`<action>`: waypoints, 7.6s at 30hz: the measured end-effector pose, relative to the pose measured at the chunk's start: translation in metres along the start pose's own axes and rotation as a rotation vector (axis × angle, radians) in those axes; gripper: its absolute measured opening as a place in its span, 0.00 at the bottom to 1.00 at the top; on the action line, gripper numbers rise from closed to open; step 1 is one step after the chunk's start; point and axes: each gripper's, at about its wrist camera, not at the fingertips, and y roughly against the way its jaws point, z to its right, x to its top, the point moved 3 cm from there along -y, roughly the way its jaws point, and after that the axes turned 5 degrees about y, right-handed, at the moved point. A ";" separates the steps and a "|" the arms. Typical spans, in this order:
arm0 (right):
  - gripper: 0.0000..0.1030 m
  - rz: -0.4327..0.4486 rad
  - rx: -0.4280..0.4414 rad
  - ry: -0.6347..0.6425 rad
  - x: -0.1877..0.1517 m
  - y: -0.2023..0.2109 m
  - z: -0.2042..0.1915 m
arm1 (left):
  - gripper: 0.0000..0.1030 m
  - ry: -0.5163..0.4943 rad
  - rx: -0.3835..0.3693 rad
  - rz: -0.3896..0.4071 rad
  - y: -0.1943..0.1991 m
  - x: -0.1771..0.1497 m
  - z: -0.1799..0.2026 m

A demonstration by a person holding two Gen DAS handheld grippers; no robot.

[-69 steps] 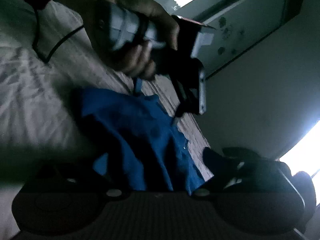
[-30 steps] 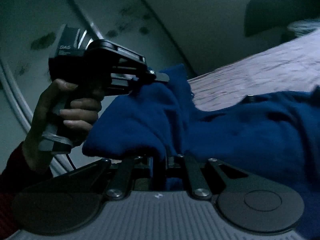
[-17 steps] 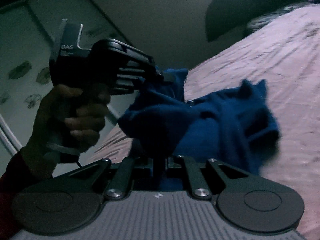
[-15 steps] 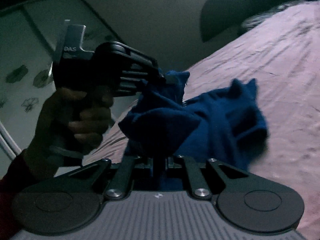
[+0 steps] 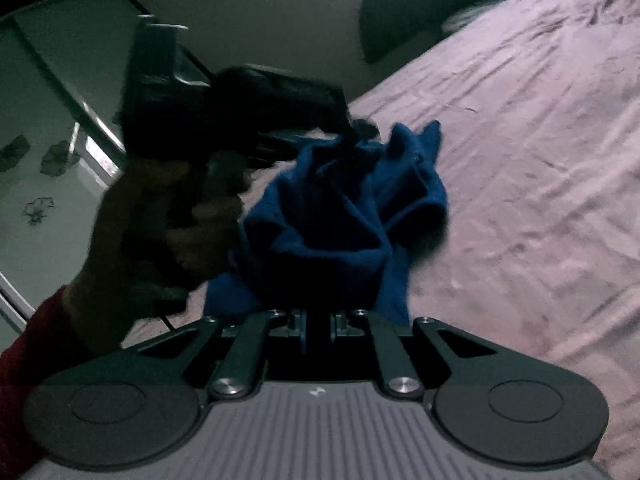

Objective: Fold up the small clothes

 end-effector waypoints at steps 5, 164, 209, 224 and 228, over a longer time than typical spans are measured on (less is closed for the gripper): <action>0.48 -0.028 -0.032 0.038 -0.001 0.019 0.000 | 0.88 0.020 0.089 0.094 0.043 0.006 -0.033; 0.33 -0.215 -0.015 0.172 0.038 -0.043 0.009 | 0.15 0.264 -0.016 -0.043 0.100 -0.147 -0.112; 0.22 -0.135 -0.273 0.483 -0.005 -0.029 -0.056 | 0.84 0.159 0.316 -0.012 0.131 -0.173 -0.086; 0.81 -0.090 -0.321 0.512 -0.024 -0.009 -0.077 | 0.94 0.181 0.376 0.014 0.152 -0.187 -0.079; 0.86 -0.101 -0.355 0.478 -0.028 -0.006 -0.075 | 0.94 0.159 0.413 0.021 0.156 -0.193 -0.076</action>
